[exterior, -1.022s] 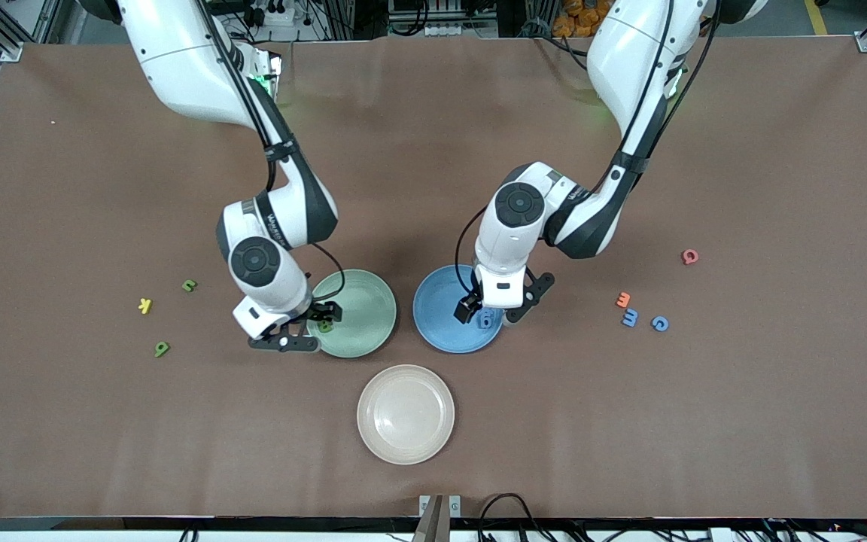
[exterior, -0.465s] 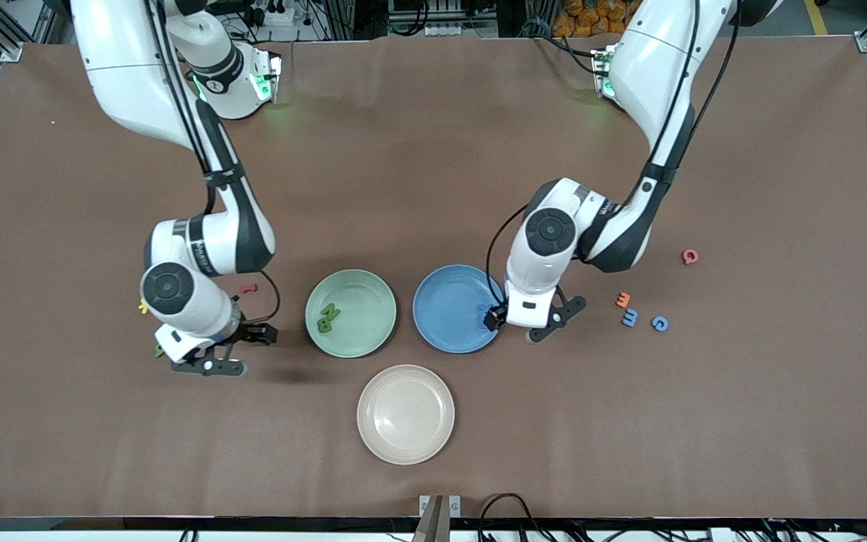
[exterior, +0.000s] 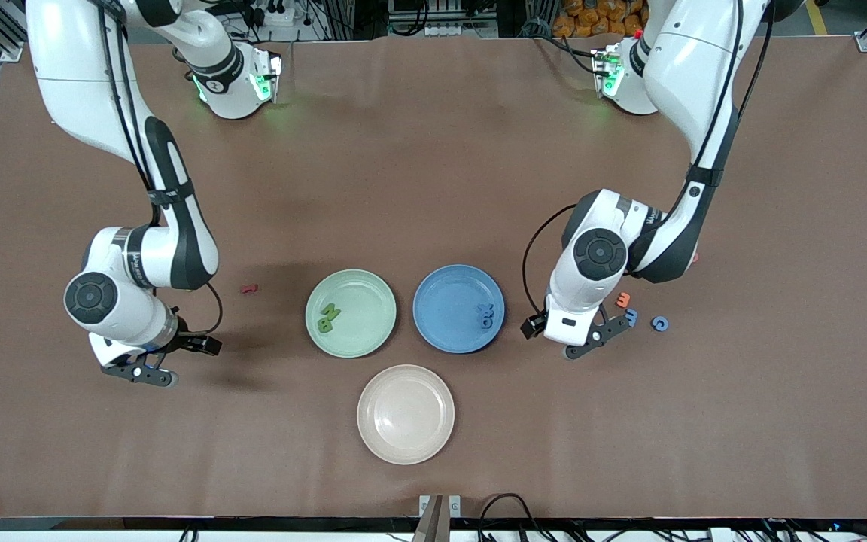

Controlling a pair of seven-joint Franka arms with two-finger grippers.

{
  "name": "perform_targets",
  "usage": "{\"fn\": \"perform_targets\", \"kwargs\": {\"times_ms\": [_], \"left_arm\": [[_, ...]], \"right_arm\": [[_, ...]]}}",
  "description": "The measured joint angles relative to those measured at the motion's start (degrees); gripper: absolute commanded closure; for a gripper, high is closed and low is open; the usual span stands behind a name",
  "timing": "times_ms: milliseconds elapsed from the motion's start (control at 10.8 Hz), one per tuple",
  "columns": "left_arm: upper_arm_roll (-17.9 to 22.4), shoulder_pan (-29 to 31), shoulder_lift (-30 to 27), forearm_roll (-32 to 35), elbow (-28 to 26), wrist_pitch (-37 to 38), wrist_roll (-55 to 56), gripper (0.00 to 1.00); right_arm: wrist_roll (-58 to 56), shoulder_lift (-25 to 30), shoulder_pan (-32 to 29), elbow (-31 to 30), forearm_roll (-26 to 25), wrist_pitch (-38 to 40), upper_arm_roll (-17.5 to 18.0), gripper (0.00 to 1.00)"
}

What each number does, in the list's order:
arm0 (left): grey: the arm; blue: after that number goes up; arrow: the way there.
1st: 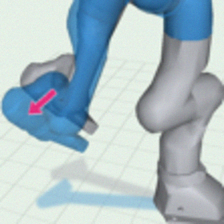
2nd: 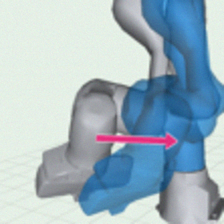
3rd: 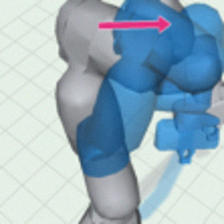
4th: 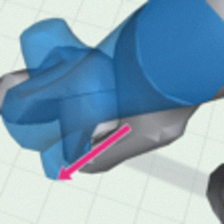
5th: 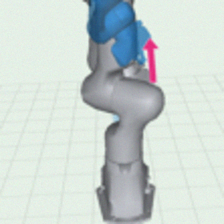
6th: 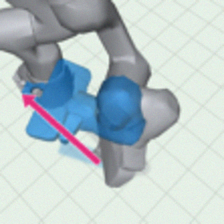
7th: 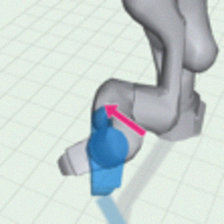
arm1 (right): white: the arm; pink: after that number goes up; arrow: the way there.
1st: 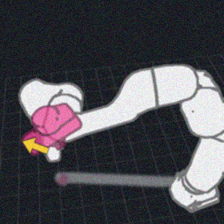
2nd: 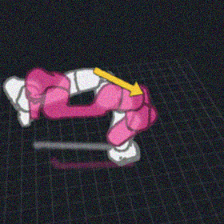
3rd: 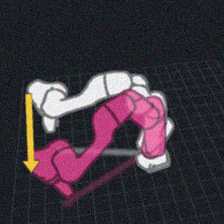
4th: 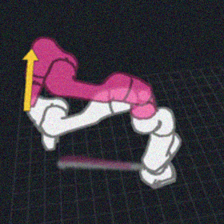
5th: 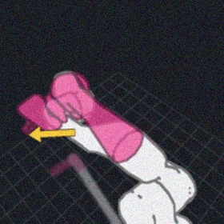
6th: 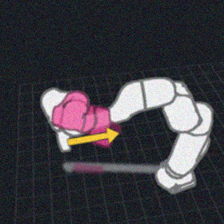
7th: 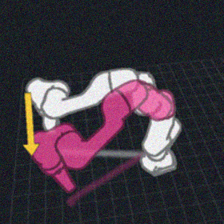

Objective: Sort letters by color into matching plates
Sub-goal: 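Reach the right gripper to green u while the left gripper reaches blue c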

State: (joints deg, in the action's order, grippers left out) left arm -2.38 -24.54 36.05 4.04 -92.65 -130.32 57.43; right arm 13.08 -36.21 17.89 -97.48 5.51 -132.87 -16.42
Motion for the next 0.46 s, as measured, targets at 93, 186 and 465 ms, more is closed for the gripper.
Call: {"fn": "perform_targets", "kwargs": {"times_ms": [93,186,465], "left_arm": [[0.00,0.09,-0.02,0.04,0.00,0.00,-0.84,0.00],[0.31,1.33,-0.72,0.46,0.13,2.97,-8.91,0.00],[0.34,9.09,-4.60,0.46,-0.39,9.25,-23.97,0.00]], "right_arm": [[0.04,0.14,-0.09,-0.79,0.00,-2.10,0.00,0.00],[-0.15,0.97,-1.05,-4.72,0.08,-8.35,-0.31,0.00],[-2.53,4.82,-6.56,-15.83,0.07,-14.49,-0.37,0.00]]}}
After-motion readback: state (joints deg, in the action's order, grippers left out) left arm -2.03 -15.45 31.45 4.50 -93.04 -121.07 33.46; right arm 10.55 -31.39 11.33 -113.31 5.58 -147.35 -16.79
